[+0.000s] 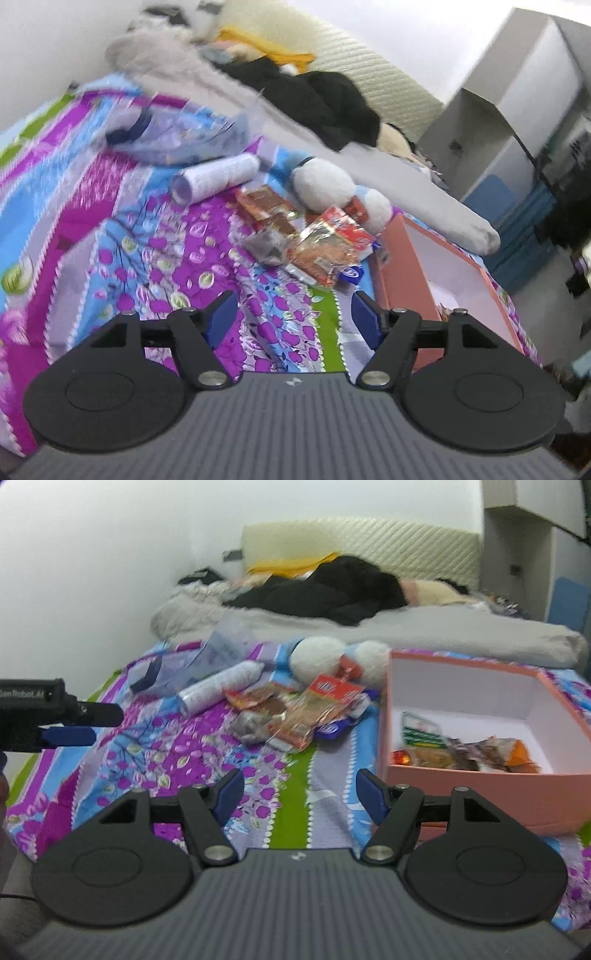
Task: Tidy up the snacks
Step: 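Withdraw both open grippers up and away from the pink box, then grasp the red-labelled spicy strip pack with the right gripper while the left gripper grasps the grey clear bag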
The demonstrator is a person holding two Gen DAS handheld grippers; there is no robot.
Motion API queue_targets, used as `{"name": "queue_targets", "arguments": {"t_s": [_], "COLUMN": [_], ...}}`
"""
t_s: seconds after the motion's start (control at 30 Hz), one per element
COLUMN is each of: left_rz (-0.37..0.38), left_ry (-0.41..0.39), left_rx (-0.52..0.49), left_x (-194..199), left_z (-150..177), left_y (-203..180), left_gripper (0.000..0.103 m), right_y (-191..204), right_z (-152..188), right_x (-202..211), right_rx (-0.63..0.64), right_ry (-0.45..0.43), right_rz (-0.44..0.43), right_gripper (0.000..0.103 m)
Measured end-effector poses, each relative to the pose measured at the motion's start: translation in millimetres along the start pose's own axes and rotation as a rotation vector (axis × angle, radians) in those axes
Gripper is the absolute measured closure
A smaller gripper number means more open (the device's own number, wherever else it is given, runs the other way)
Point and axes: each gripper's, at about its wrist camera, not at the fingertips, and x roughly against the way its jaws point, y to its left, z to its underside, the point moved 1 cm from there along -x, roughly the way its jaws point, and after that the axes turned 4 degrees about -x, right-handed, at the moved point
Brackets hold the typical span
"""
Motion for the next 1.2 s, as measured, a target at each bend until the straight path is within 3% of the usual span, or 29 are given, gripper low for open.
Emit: {"name": "queue_targets", "arguments": {"t_s": [0.23, 0.83, 0.93, 1.07, 1.2], "left_rz": [-0.020, -0.026, -0.036, -0.052, -0.083], "left_ry": [0.045, 0.162, 0.166, 0.155, 0.138], "left_rx": [-0.008, -0.160, -0.212, -0.292, -0.403], "left_x": [-68, -228, -247, -264, -275], "left_z": [-4, -49, -55, -59, -52], "left_y": [14, 21, 20, 14, 0], "left_gripper": [0.030, 0.027, 0.027, 0.019, 0.019], "right_y": [4, -8, -12, -15, -12], "right_z": [2, -7, -10, -11, -8], "right_x": [-54, -191, -210, -232, -247], "right_rx": [0.040, -0.082, -0.101, -0.110, -0.067], "right_ry": [0.024, 0.062, 0.072, 0.088, 0.094], "right_rz": [-0.047, -0.042, -0.044, -0.052, -0.010], "right_gripper": [0.035, 0.037, 0.039, 0.044, 0.045]}}
